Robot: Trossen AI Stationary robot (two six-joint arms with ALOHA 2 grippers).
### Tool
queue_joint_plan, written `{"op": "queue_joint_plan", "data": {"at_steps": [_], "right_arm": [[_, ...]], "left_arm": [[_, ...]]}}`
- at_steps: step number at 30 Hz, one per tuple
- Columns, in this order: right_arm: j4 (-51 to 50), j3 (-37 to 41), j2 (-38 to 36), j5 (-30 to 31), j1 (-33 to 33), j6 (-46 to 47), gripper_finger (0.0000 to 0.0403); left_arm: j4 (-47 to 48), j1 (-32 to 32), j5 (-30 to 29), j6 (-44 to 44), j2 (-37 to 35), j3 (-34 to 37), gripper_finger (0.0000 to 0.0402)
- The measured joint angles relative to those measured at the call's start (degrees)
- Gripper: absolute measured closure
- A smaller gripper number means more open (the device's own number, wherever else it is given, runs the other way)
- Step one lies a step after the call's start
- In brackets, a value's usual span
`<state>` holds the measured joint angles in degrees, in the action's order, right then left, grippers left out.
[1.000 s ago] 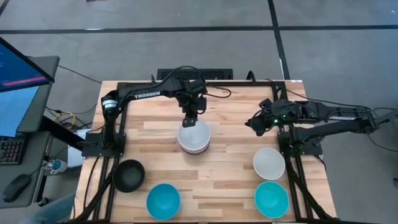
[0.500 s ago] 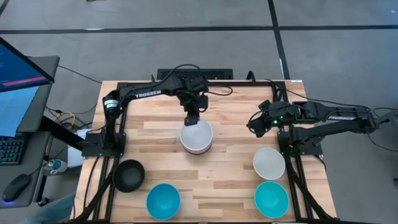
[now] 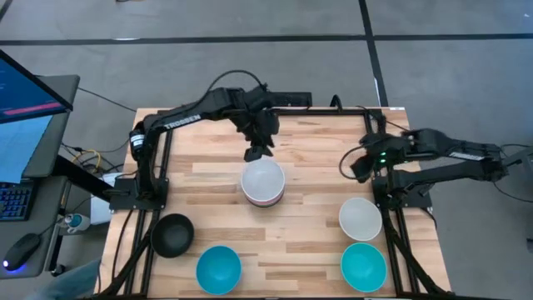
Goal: Nest bowls inside each other
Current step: Stack the white bowl on top of the top white bowl
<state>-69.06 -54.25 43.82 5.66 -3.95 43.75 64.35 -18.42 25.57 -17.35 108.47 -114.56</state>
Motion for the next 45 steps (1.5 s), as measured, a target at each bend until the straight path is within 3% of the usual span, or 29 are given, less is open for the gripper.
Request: {"op": "queue_joint_plan", "data": {"at_steps": [5,8,13,19,27,33,36,40,45], "right_arm": [[-15.12,-9.02,0.9,-4.96,1.6,0.81,0.0216],[-21.43,-8.81,1.66,-7.28,5.04,7.12,0.0216],[-20.9,-3.64,2.17,-8.83,10.8,14.98,0.0216],[-20.6,3.09,5.32,-8.53,15.4,17.34,0.0216],[-8.46,10.81,6.18,-8.83,21.3,19.55,0.0216],[-7.3,11.15,6.55,-7.07,24.22,24.4,0.022],[-7.31,11.15,8.24,-9.42,25.46,30.18,0.0221],[-6.99,11.18,13.84,-10.12,26.33,36.03,0.0221],[-6.12,11.18,21.25,-10.34,24.19,35.7,0.0221]], "left_arm": [[-3.6,1.04,0.29,0.2,-1.21,-4.58,0.0246],[-3.79,1.49,-0.29,0.19,-1.1,-5.71,0.0246],[-3.87,2.05,-0.93,-0.02,-0.97,-5.71,0.0247],[-3.91,2.15,-1.48,-0.29,-0.97,-5.71,0.0247],[-3.76,2.11,-1.58,1.17,-0.94,-5.71,0.0247],[-3.82,2.11,-1.58,1.36,-0.94,-5.71,0.0247],[-3.84,2.11,-1.58,1.56,-0.94,-5.71,0.0247],[-3.92,2.11,-1.84,1.65,-0.94,-5.71,0.0247],[-4.61,2.11,-2.31,1.58,-0.92,-5.69,0.0247]]}}
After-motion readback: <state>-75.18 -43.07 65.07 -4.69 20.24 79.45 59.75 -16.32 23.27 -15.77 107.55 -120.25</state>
